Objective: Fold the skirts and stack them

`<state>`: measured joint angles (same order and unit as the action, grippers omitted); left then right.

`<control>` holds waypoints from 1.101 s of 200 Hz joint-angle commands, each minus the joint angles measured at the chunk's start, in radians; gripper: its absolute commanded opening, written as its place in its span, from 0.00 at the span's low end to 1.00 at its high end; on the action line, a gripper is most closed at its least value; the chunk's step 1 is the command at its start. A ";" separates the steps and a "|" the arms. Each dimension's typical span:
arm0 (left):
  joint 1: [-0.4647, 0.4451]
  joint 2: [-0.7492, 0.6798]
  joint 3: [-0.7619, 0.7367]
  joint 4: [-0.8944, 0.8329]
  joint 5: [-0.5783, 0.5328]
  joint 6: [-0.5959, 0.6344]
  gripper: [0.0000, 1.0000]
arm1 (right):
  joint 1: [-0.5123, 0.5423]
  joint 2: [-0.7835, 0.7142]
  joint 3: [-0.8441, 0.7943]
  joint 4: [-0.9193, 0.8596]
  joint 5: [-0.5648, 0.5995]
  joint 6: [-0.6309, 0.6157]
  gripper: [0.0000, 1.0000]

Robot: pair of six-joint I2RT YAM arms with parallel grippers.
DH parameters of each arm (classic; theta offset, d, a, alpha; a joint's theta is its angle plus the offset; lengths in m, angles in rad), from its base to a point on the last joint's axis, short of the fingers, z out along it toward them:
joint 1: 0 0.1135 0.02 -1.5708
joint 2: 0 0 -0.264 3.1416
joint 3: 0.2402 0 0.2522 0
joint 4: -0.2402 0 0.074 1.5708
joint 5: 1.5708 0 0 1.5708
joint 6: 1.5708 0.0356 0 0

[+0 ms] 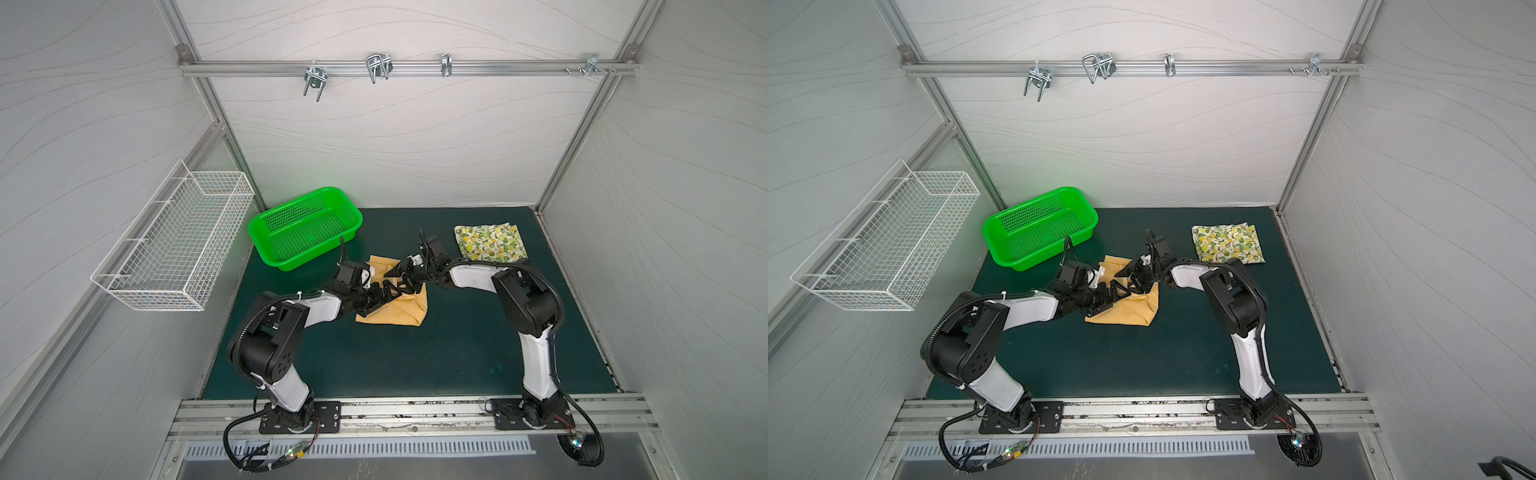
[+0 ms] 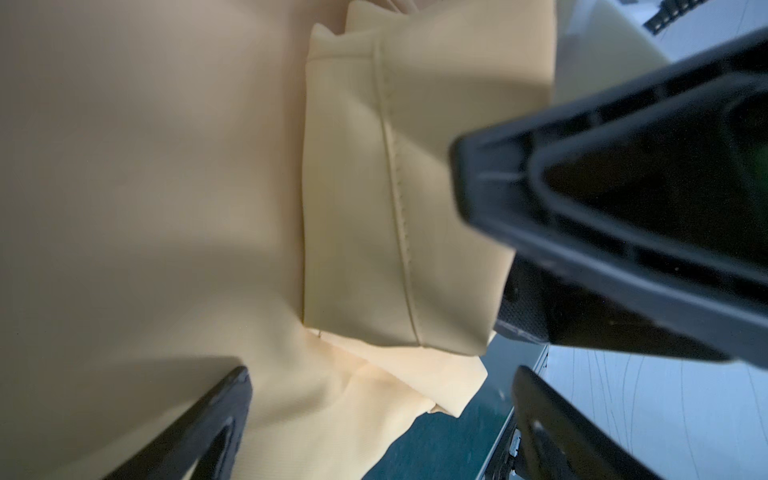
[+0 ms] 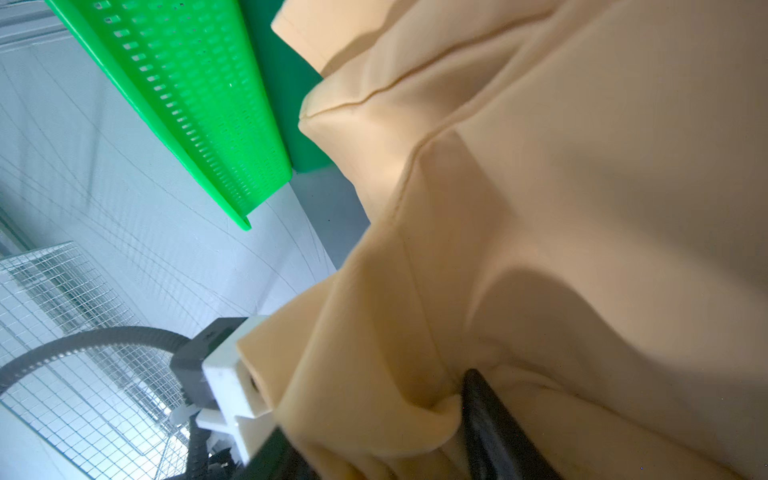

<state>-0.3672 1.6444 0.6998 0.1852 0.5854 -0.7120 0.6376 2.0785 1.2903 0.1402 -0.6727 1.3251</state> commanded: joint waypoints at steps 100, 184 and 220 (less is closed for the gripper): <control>0.002 -0.029 -0.020 -0.073 -0.029 0.013 0.98 | -0.071 -0.006 0.358 -0.380 0.008 -0.207 0.99; 0.002 0.001 -0.005 -0.094 -0.043 0.019 0.98 | -0.096 -0.027 0.227 -0.540 0.167 -0.478 0.99; 0.002 0.005 -0.003 -0.100 -0.051 0.020 0.98 | -0.067 -0.039 0.183 -0.473 0.144 -0.448 0.99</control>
<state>-0.3672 1.6249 0.6899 0.1581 0.5751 -0.7059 0.5438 2.0800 1.4899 -0.3660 -0.5270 0.8810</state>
